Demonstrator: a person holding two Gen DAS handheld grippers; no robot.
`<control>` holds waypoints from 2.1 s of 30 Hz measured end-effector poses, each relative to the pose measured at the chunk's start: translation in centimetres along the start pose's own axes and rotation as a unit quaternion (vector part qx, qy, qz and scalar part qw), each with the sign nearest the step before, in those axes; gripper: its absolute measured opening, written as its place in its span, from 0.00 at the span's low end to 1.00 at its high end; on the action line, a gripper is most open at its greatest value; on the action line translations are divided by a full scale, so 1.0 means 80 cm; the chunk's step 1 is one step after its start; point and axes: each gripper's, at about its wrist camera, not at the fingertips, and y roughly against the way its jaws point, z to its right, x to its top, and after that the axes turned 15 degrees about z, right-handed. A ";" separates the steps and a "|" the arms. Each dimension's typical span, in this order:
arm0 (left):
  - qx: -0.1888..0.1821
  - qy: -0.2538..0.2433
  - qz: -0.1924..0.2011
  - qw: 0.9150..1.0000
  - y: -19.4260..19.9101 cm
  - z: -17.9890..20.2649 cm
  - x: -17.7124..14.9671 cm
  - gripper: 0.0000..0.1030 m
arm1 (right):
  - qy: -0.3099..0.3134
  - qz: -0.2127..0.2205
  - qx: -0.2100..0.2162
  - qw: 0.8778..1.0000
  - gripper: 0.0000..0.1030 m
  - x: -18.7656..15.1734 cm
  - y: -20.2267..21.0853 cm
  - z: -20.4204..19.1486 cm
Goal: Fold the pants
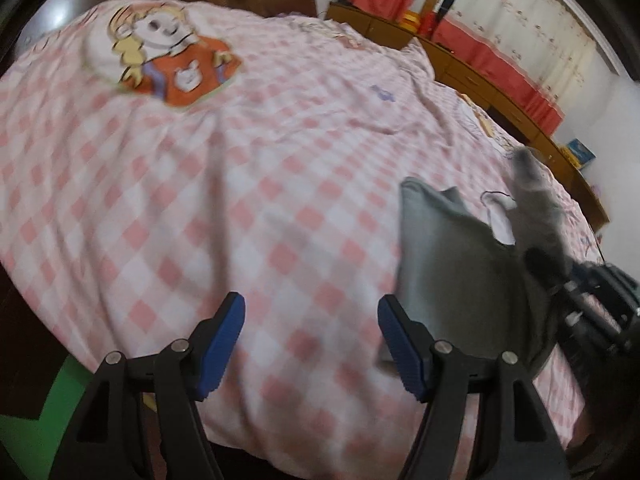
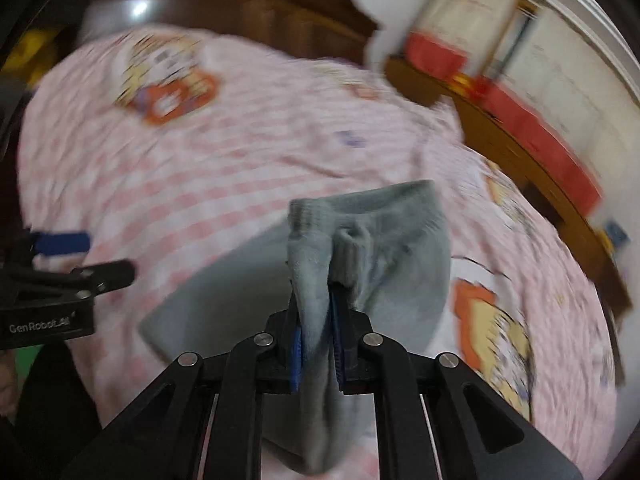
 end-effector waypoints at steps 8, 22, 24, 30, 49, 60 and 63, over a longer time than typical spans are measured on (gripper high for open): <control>0.015 0.018 -0.011 1.000 -0.010 -0.032 -0.006 0.70 | 0.040 -0.028 0.039 0.998 0.13 -0.023 -0.036 -0.056; -0.048 -0.008 0.008 0.999 0.002 0.021 0.026 0.70 | -0.140 0.034 0.117 0.983 0.35 -0.026 0.044 0.022; -0.077 -0.001 0.001 0.997 -0.002 0.036 0.035 0.70 | -0.174 0.032 0.094 0.980 0.41 -0.034 0.041 0.049; -0.115 -0.018 -0.040 0.992 -0.049 0.098 0.056 0.70 | -0.330 -0.008 0.061 0.942 0.43 -0.078 0.003 0.120; -0.158 -0.020 -0.062 0.985 -0.064 0.117 0.011 0.37 | -0.467 0.010 0.142 0.873 0.21 -0.117 -0.028 0.140; -0.253 -0.083 -0.050 0.963 -0.020 0.243 -0.030 0.37 | -0.427 0.046 0.058 0.901 0.21 -0.154 0.082 0.230; -0.220 -0.118 -0.071 0.966 -0.034 0.269 -0.058 0.38 | -0.438 0.019 0.047 0.898 0.22 -0.191 0.069 0.246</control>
